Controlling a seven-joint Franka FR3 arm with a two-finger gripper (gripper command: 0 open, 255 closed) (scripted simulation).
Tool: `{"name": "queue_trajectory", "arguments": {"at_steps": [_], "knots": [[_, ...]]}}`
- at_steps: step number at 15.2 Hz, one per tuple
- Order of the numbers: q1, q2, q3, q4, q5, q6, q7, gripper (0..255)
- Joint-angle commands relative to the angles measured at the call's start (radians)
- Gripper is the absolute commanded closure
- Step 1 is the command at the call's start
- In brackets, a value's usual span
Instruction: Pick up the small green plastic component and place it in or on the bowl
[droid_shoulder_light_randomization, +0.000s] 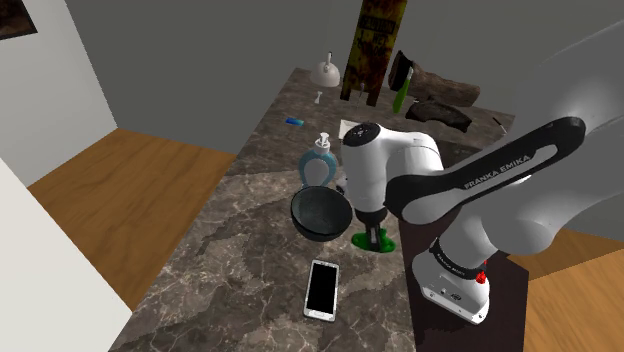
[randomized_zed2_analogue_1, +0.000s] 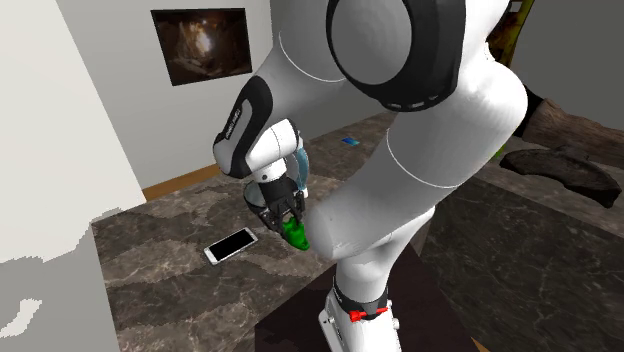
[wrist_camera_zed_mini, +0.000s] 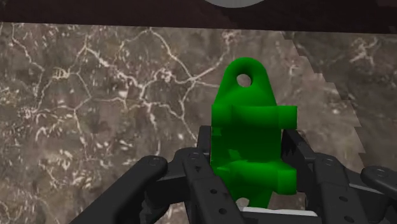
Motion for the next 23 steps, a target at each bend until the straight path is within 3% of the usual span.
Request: {"name": "queue_trajectory", "arguments": {"at_steps": [1, 23], "knots": [[0.004, -0.035, -0.008, 0.012, 0.002, -0.047, -0.007, 255], [0.014, -0.248, -0.078, 0.188, -0.022, -0.433, -0.042, 255]]}}
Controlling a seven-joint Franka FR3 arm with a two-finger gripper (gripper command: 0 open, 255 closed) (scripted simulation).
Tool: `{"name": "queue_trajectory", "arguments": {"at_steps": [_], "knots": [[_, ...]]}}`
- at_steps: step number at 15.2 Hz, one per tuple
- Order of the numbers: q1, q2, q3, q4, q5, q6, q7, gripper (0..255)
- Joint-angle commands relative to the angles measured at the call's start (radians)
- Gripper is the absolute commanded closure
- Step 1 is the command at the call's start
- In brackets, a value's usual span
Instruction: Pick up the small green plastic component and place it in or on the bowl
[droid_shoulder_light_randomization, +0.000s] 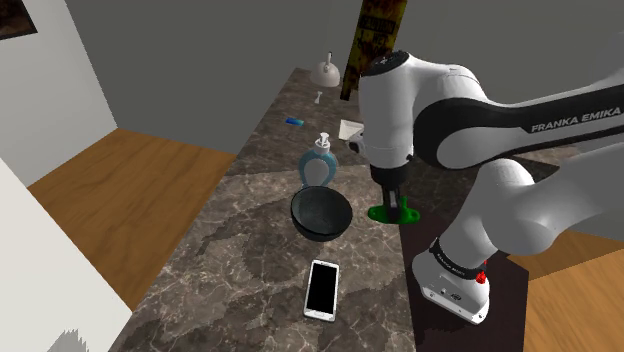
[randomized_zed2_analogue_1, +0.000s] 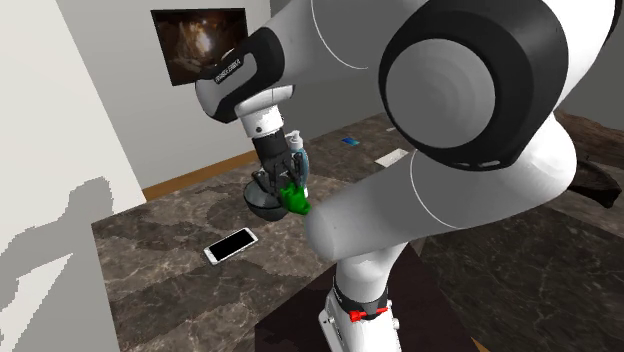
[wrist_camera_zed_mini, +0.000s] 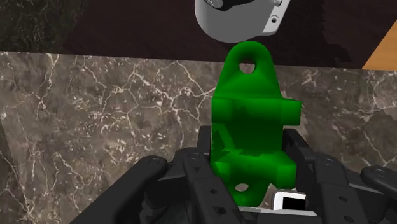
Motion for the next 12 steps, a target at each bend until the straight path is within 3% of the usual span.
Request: {"name": "queue_trajectory", "arguments": {"at_steps": [1, 12], "knots": [[0.0, -0.008, -0.004, 0.012, -0.002, -0.02, -0.002, 255], [-0.109, 0.469, 0.015, 0.407, -0.134, 0.054, 0.03, 255]]}}
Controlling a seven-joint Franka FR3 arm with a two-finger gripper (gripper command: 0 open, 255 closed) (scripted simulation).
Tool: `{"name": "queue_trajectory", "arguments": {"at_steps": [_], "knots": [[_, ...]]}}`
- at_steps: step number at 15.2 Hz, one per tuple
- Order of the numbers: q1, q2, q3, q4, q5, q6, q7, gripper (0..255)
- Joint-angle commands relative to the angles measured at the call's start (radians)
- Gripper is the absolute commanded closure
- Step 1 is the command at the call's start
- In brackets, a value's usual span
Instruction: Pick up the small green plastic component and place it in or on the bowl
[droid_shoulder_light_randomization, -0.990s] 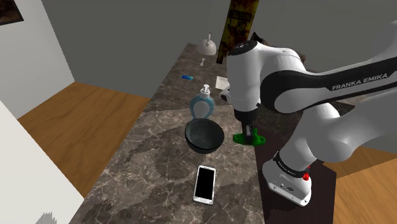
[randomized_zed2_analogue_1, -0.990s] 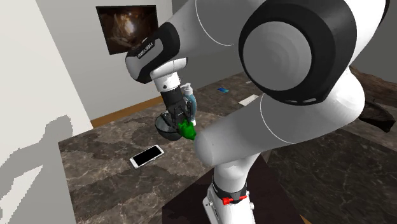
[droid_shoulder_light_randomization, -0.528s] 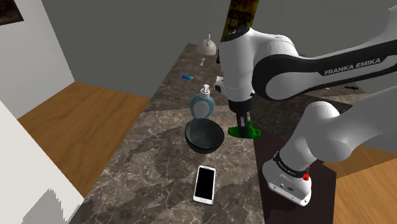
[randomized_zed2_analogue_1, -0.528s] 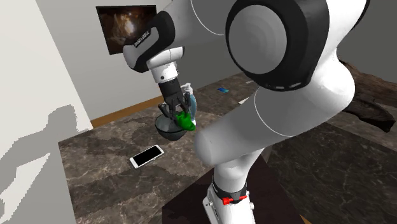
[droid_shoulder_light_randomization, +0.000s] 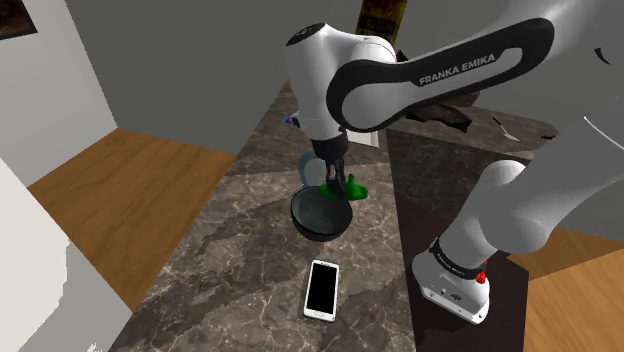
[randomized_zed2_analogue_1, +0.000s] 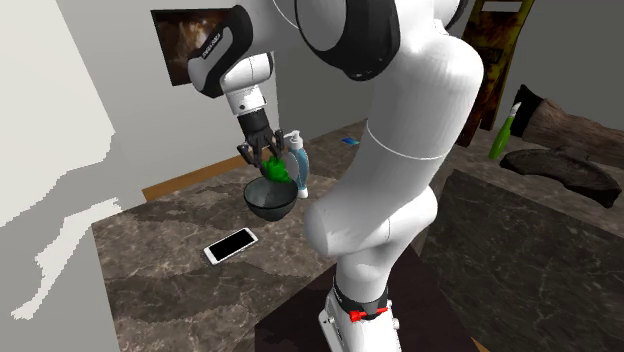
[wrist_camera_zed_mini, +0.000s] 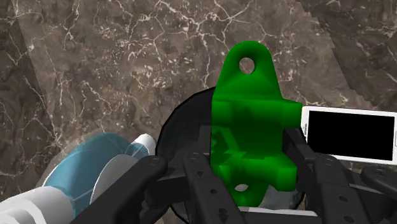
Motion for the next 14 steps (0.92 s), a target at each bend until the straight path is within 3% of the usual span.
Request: {"name": "queue_trajectory", "arguments": {"at_steps": [1, 14], "knots": [[-0.013, 0.086, 0.002, 0.09, -0.027, -0.008, 0.009, 255], [-0.012, 0.175, 0.01, -0.005, -0.052, 0.17, 0.042, 255]]}}
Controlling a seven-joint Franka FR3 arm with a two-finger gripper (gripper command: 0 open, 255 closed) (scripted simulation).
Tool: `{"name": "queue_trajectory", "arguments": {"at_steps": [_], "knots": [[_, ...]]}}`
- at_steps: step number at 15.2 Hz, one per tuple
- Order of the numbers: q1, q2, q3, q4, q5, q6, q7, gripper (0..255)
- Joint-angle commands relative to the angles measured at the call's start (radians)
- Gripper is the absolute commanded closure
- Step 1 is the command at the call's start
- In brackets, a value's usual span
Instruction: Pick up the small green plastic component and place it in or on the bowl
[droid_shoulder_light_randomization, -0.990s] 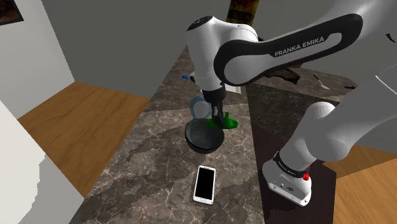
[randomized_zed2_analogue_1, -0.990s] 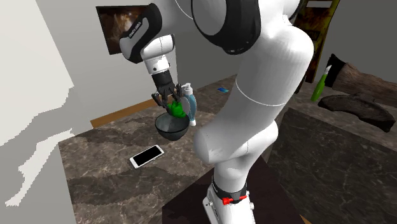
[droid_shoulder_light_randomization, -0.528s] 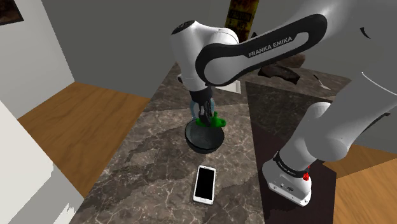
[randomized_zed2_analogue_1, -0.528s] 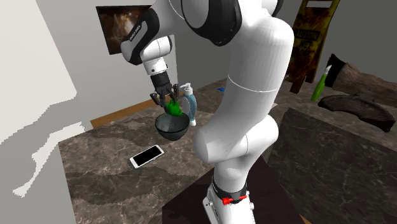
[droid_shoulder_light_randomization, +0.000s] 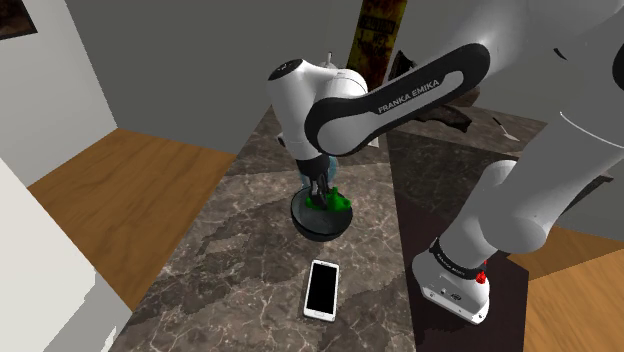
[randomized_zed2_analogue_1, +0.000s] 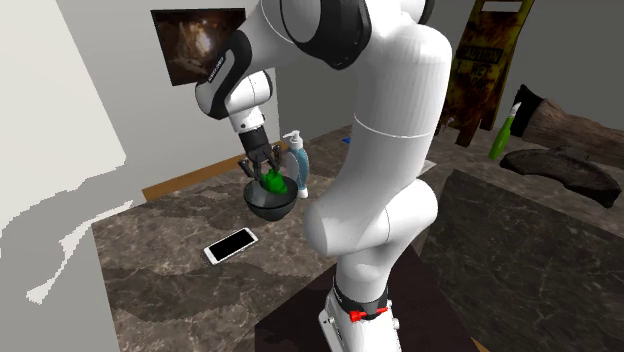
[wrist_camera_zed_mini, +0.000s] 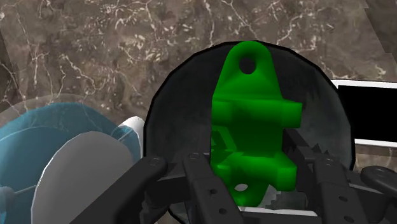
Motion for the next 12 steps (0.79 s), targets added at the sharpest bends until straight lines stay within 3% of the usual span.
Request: {"name": "queue_trajectory", "arguments": {"at_steps": [1, 8, 9, 12], "knots": [[0.0, 0.015, 0.001, -0.013, -0.005, 0.027, 0.006, 255], [0.0, 0.015, 0.001, -0.013, -0.005, 0.027, 0.006, 255], [0.0, 0.015, 0.001, -0.013, -0.005, 0.027, 0.006, 0], [0.0, 0.015, 0.001, -0.013, -0.005, 0.027, 0.006, 0]]}}
